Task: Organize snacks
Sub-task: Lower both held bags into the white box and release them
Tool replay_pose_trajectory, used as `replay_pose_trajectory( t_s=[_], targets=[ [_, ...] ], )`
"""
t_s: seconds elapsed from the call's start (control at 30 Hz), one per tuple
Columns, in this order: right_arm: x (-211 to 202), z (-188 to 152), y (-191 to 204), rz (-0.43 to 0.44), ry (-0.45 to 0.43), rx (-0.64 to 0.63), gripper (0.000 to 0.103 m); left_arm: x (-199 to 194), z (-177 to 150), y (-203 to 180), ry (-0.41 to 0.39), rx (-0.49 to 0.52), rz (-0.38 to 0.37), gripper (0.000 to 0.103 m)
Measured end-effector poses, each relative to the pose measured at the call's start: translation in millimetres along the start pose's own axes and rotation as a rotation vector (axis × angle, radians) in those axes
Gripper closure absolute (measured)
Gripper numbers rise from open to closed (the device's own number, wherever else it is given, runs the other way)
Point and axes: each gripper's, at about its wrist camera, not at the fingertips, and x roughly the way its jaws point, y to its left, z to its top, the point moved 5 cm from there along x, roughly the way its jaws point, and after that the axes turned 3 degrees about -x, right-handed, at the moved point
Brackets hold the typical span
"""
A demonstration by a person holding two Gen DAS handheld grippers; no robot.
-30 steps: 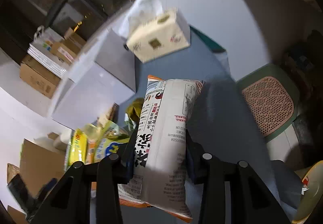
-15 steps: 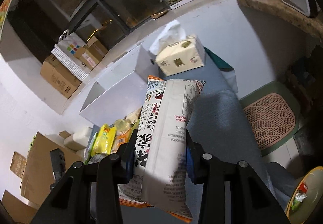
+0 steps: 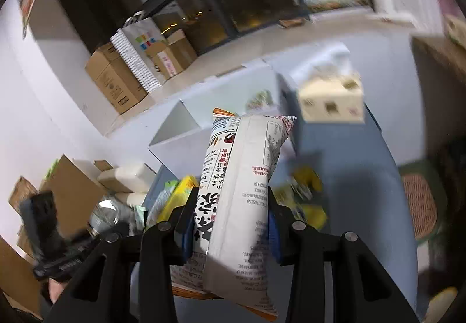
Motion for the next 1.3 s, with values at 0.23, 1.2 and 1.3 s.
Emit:
replay_pose_trajectory(
  t_s=[0.23, 1.2, 1.3],
  targets=[
    [54.7, 74.5, 17.8, -0.059, -0.008, -0.135, 0.059, 45.2, 113.1, 23.4, -0.059, 0.050, 0.067, 0.056],
    [111.5, 142.5, -2.8, -0.109, -0.041, -0.191, 0.000, 92.8, 139.1, 51.2, -0.007, 0.051, 0.187, 0.000],
    [81.7, 126.3, 4.2, -0.069, -0.076, -0.191, 0.000, 63.6, 125.9, 39.1, -0.039, 0.063, 0.160, 0.000]
  ],
)
